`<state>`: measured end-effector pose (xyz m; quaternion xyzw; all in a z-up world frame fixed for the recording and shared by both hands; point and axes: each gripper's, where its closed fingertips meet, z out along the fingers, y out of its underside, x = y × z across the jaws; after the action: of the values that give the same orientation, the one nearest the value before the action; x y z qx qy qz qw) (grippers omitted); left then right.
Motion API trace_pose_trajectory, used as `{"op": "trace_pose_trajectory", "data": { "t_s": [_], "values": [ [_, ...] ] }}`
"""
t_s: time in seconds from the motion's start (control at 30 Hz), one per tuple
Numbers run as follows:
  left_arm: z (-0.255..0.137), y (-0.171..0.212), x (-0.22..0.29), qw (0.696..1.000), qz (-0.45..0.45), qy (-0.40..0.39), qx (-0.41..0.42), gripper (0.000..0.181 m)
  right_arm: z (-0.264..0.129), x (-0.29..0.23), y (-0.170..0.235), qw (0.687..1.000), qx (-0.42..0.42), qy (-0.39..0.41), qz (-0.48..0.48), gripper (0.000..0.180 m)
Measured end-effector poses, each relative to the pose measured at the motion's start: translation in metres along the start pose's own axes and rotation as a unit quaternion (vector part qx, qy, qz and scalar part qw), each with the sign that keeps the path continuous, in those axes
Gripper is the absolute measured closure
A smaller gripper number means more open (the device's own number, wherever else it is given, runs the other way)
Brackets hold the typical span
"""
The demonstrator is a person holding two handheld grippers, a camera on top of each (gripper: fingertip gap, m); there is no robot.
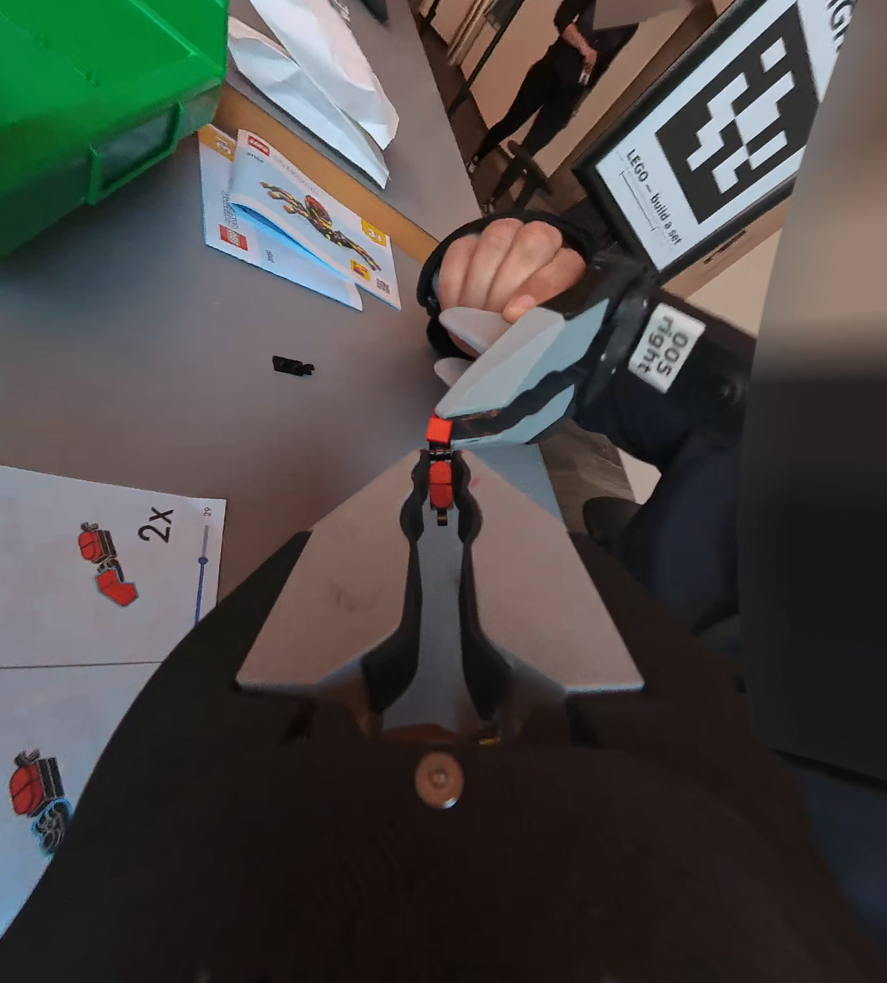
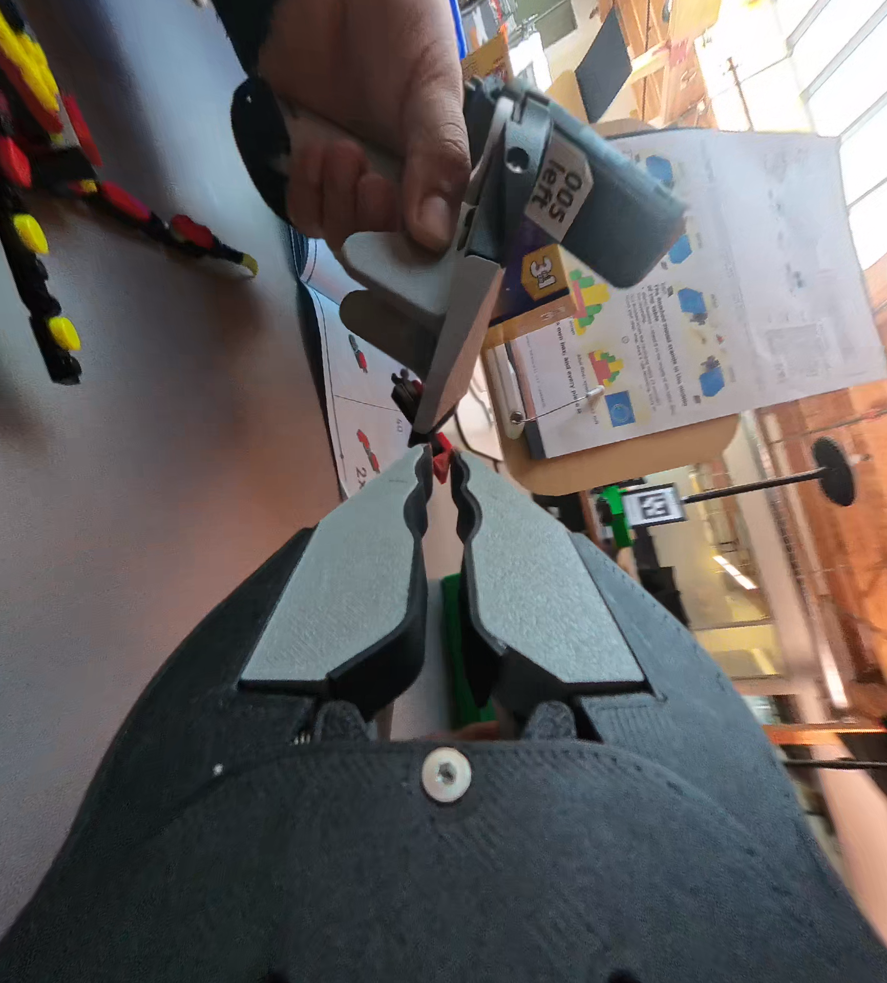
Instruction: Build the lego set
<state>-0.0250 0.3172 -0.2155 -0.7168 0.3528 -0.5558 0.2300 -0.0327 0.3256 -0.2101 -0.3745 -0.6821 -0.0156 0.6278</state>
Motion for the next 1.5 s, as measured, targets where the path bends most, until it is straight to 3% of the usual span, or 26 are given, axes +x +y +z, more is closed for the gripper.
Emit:
{"op": "trace_pose_trajectory", "data": {
  "t_s": [0.13, 0.37, 0.53, 0.67, 0.9, 1.03, 1.17, 1.5],
  "values": [
    [-0.002, -0.007, 0.007, 1.0, 0.02, -0.008, 0.007, 0.175, -0.003, 0.007, -0.004, 0.991, 0.039, -0.04, 0.123, 0.176],
    [-0.001, -0.005, 0.002, 0.999, 0.03, -0.029, 0.0, 0.175, -0.001, 0.005, -0.001, 0.99, 0.013, -0.043, 0.135, 0.176],
    [-0.001, -0.004, -0.006, 0.995, 0.051, -0.085, -0.01, 0.175, 0.003, 0.001, 0.007, 0.997, -0.056, -0.004, 0.06, 0.176],
    [0.001, -0.014, -0.006, 0.993, 0.052, -0.1, 0.036, 0.175, 0.002, 0.01, 0.01, 0.993, -0.061, 0.006, 0.103, 0.176],
    [-0.003, -0.033, 0.01, 0.992, 0.007, -0.018, 0.123, 0.174, -0.005, 0.029, 0.001, 0.987, -0.017, 0.033, 0.158, 0.176],
    [-0.006, -0.038, 0.021, 0.993, 0.015, 0.0, 0.118, 0.174, -0.01, 0.037, -0.009, 0.987, 0.027, 0.046, 0.151, 0.175],
    [-0.008, -0.036, 0.022, 0.995, 0.029, -0.01, 0.096, 0.175, -0.011, 0.037, -0.012, 0.993, 0.021, 0.08, 0.081, 0.175],
    [-0.001, -0.022, 0.026, 0.998, 0.015, 0.029, 0.058, 0.175, -0.013, 0.024, -0.014, 0.996, 0.049, 0.021, 0.067, 0.163]
  ]
}}
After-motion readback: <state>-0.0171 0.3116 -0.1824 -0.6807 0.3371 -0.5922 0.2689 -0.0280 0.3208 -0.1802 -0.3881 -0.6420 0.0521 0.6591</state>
